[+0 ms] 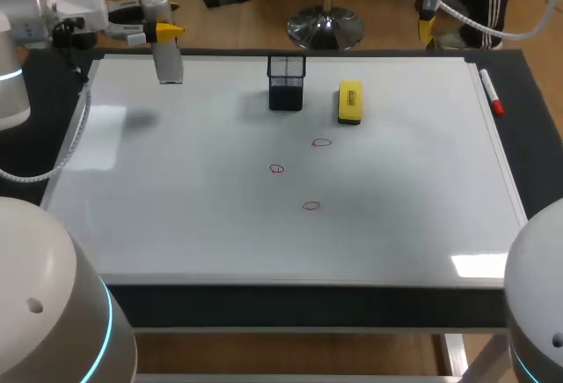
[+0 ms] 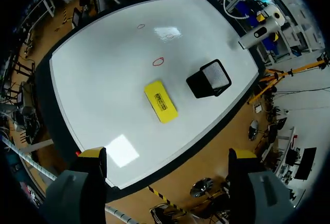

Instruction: Pick up the inspection probe, press it on each red-marked spot on the whiteboard one by one, put down the probe, pick up the eraser, and wipe off all the red marks.

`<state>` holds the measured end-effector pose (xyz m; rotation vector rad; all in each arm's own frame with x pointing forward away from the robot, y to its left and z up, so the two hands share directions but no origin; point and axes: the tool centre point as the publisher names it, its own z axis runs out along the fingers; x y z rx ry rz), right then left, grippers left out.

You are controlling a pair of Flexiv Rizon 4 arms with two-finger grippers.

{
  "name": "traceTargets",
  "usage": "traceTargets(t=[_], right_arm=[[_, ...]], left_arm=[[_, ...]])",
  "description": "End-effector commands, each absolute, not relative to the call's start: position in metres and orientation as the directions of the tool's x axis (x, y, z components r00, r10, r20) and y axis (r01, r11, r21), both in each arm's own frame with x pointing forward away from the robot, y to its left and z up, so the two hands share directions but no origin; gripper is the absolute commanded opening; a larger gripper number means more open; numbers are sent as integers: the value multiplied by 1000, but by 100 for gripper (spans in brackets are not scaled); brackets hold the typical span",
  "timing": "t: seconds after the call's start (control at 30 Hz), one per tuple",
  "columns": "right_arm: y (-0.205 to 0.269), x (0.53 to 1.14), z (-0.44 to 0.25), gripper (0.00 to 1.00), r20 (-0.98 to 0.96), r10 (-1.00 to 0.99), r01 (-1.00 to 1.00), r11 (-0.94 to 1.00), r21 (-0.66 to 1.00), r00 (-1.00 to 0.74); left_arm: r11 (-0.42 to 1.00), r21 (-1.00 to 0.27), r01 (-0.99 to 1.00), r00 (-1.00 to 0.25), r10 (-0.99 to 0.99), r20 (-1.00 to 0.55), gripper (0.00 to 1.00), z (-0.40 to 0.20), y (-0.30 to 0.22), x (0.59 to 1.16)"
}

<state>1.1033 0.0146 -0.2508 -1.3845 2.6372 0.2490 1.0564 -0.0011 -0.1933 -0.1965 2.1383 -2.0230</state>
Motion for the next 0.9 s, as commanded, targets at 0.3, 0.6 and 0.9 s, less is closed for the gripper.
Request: traceTargets(t=[0.3,0.6,0.9], right_arm=[[33,1090,-278,100,-49,-930,-927,358,115,-365],[48,1077,-297,100,9,-979,-971,202,128,-202],[57,1066,-331,100,-33,-991,-978,125,168,-133]], left_arm=[[59,-998,36,-973,-227,-48,0,-193,-2,1056],[59,-998,36,-973,-227,-48,0,-193,-2,1056],[59,-998,36,-973,-227,-48,0,-193,-2,1056]])
